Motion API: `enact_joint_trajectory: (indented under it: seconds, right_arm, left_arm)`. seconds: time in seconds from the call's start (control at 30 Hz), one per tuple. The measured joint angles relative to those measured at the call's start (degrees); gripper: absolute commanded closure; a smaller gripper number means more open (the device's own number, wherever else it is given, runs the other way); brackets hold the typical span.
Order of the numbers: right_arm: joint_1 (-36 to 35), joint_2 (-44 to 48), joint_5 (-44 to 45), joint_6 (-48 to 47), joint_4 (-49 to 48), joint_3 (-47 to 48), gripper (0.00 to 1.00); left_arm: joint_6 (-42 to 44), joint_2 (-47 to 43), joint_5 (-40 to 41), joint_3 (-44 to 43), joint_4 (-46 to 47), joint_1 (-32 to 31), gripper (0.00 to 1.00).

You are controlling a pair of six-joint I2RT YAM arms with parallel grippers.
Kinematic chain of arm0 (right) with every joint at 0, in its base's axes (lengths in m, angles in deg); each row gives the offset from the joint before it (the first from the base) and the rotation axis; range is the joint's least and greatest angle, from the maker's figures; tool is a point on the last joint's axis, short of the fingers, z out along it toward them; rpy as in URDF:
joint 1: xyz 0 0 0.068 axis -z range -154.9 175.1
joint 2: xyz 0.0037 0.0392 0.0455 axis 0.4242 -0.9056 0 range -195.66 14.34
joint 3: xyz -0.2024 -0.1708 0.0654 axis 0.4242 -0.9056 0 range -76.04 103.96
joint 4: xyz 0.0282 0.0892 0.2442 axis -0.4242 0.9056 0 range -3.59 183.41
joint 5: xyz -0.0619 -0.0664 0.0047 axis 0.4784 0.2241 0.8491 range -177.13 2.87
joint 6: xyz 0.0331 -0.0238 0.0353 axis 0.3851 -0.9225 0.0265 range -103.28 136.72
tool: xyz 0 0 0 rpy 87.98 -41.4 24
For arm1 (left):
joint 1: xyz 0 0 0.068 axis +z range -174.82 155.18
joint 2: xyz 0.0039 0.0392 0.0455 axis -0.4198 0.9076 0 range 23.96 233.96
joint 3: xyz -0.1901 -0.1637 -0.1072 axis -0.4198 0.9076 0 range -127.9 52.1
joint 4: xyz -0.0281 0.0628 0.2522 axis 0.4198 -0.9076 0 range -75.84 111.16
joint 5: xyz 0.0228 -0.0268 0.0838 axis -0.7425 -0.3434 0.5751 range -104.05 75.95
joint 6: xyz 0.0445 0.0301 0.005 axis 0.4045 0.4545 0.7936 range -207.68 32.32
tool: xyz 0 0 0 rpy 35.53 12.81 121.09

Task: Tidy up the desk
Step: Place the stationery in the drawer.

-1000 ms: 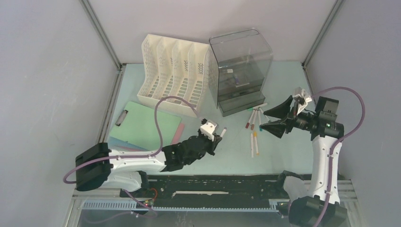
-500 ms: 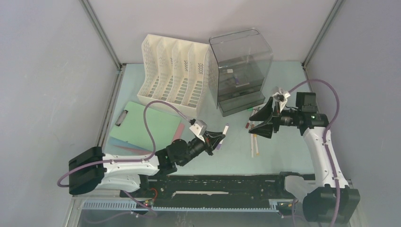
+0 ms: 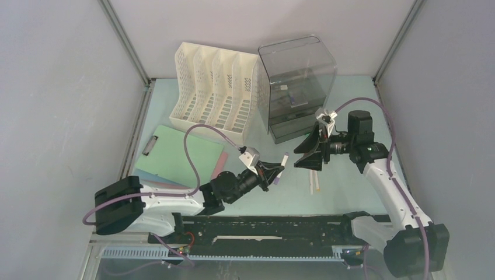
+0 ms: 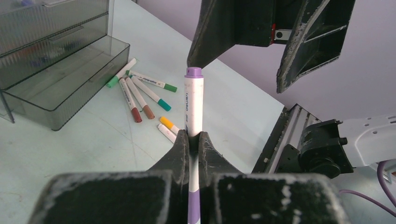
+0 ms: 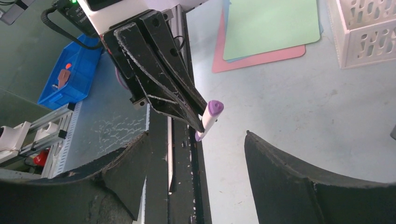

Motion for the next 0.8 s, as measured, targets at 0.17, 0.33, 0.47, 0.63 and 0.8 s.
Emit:
enact_joint_trajectory:
  seconds: [0.17, 0.33, 0.47, 0.63, 0.8]
  right_arm:
    - [-1.9, -0.9, 1.5, 1.5, -1.2, 0.0, 0.21]
    - [-3.3, -1.5, 2.8, 2.4, -2.0, 0.0, 0.26]
    - [-4.3, -2.2, 4.0, 2.8, -2.2, 0.0, 0.30]
    - [-5.0, -2.3, 5.1, 3.0, -2.2, 0.0, 0.39]
    - [-5.3, -2.3, 6.0, 3.7, -2.3, 0.0, 0.60]
  left_arm:
    - [-1.0, 2.6, -1.1, -1.4, 2.0, 0.0, 1.00]
    - [-1.6, 4.1, -1.7, -2.2, 4.0, 0.0, 1.00]
    - [-2.1, 4.9, -2.3, -2.8, 4.5, 0.0, 1.00]
    - [-2.5, 5.3, -2.6, -2.9, 4.7, 0.0, 1.00]
    - [-2.9, 5.5, -2.6, -2.9, 4.8, 0.0, 1.00]
